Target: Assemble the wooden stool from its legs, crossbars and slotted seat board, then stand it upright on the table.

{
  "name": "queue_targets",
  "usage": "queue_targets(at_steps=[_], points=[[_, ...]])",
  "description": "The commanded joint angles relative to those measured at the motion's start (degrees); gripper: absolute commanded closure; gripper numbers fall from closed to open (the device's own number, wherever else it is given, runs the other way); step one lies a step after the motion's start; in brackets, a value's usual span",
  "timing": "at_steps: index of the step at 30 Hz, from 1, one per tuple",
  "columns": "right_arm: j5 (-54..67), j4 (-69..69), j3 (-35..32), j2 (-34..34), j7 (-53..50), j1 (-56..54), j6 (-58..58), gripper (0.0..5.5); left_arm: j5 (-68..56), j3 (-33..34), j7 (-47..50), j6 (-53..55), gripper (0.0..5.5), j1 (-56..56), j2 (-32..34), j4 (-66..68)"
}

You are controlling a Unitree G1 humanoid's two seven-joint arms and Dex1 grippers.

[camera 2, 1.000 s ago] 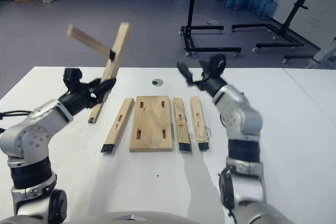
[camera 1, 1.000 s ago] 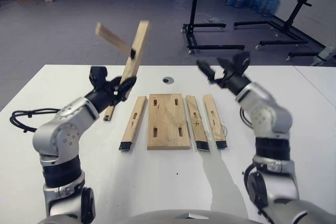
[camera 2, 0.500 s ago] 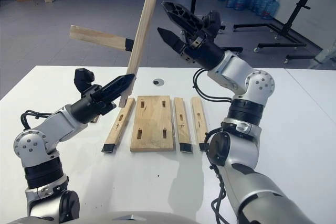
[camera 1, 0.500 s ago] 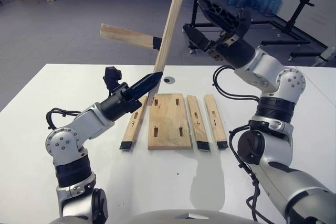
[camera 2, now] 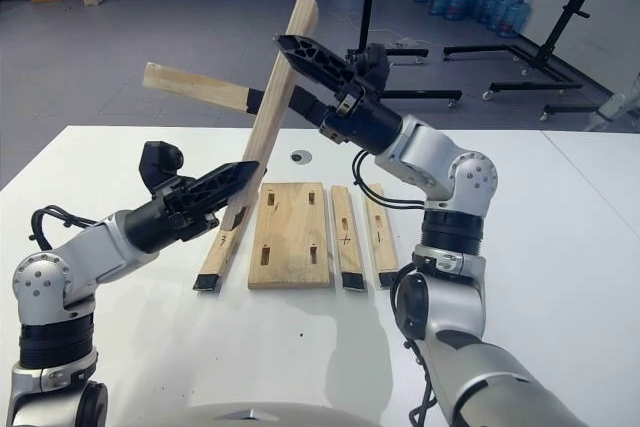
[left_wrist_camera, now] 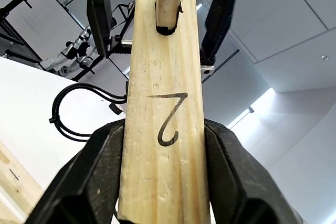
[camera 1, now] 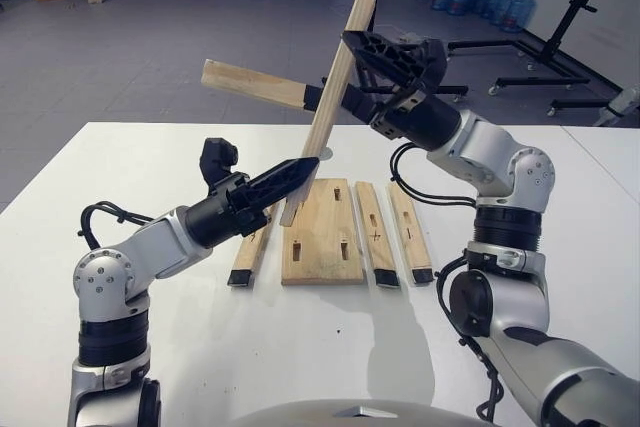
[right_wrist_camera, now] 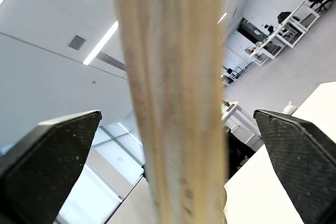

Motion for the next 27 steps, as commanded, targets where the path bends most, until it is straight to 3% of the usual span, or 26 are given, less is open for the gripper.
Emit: queue_targets(at_steps=[1,12,27], points=[[3.0,-2.4,2.5,-0.5,-1.9,1.0,-2.4,0.17,0.0,-1.6,-1.3,-1.3,3.46,0.7,2.1,-1.4],[6.0,-4.3,6.6,-2.5,-2.5,3.4,-6.8,0.17,-0.8,-3.4,-2.9,-3.3,3.46,1.9,5.4,-2.1],[7.6,-4.5,9.0,-3.9,-1.8,3.9,-9.5,2.69,-0.7,-5.3,-3.1,-5.3,3.46,2.8,6.3,-3.2]])
